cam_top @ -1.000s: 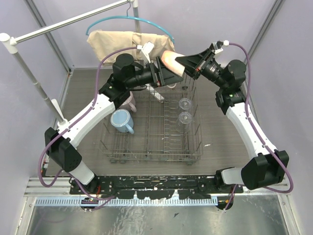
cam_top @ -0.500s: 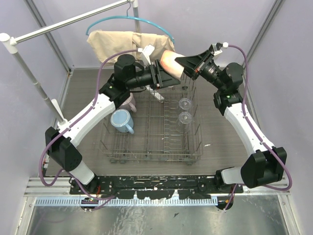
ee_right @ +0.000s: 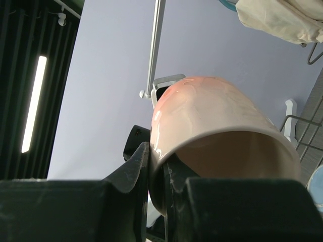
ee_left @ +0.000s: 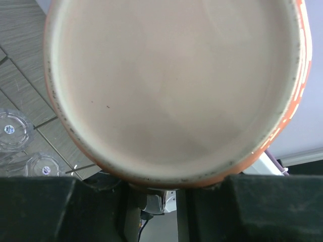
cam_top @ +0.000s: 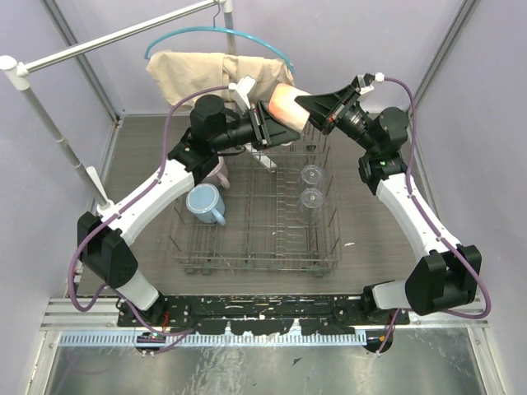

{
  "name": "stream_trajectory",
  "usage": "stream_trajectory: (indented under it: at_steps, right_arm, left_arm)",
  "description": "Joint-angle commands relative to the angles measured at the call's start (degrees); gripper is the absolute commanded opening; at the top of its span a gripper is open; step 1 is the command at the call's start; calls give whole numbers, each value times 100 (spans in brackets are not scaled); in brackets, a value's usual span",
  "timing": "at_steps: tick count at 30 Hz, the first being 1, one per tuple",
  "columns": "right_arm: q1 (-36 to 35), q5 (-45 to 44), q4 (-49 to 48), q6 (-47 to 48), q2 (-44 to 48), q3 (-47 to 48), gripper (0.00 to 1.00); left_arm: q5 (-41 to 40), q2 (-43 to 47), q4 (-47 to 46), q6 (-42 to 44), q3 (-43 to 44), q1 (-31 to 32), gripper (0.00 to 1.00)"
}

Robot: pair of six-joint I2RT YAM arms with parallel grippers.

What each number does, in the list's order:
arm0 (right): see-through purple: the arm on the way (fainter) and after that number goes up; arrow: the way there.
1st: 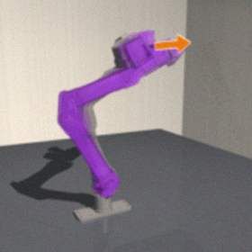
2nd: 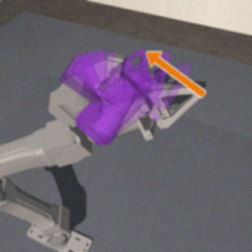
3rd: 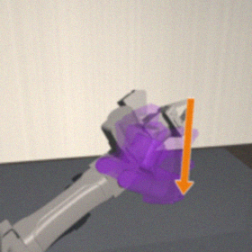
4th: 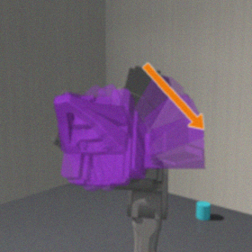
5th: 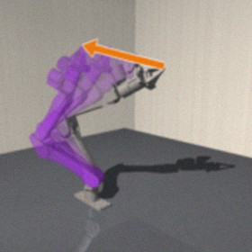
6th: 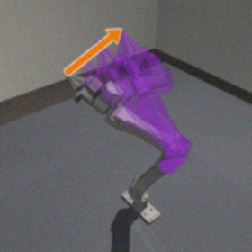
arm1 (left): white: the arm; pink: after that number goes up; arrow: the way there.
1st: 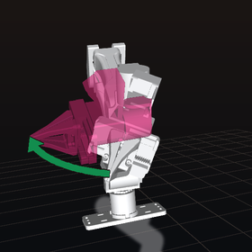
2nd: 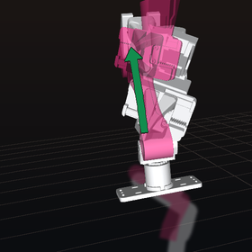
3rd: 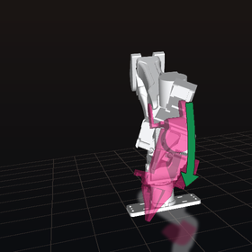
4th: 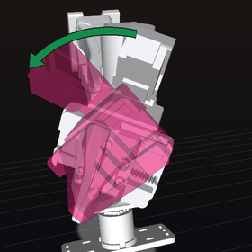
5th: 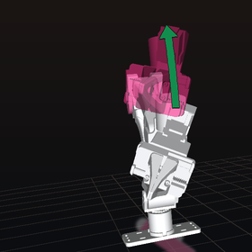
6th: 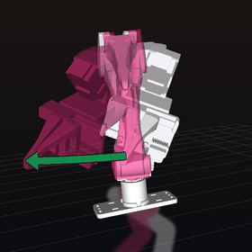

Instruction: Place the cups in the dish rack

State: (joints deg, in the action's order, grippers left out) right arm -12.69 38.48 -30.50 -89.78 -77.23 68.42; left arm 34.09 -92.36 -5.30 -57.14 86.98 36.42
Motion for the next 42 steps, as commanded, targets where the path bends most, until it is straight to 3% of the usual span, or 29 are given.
stream_trajectory:
  at_steps: [1,3,7,11,13,16,21,28,34,42]
  right_arm:
    - [-109,322,-236,281,6,-85,1]
    - [-109,327,-182,321,13,-103,1]
    - [-111,327,-43,463,15,-93,1]
    - [-107,285,24,555,33,-146,12]
    - [-104,262,35,582,37,-180,25]
    - [-98,223,31,607,34,-230,29]
    - [-79,133,39,659,80,-330,48]
    - [93,84,537,1022,224,-346,55]
    - [373,-167,2458,2478,463,222,66]
    - [826,-1129,5301,4495,845,901,69]
  left_arm:
    - [-37,213,-1143,-284,71,-4,13]
    - [-40,192,-1156,-293,92,-8,2]
    - [-272,341,-979,-124,-41,-7,0]
    - [-642,669,-490,258,-239,-4,0]
    - [-827,829,-376,363,-391,-11,0]
    - [-1069,1006,-197,469,-581,-4,0]
    - [-1250,1131,76,598,-713,3,0]
    - [-1517,1179,291,799,-798,20,0]
    - [-2123,1230,845,1182,-759,200,0]
    - [-3722,1426,1825,1452,-690,610,0]
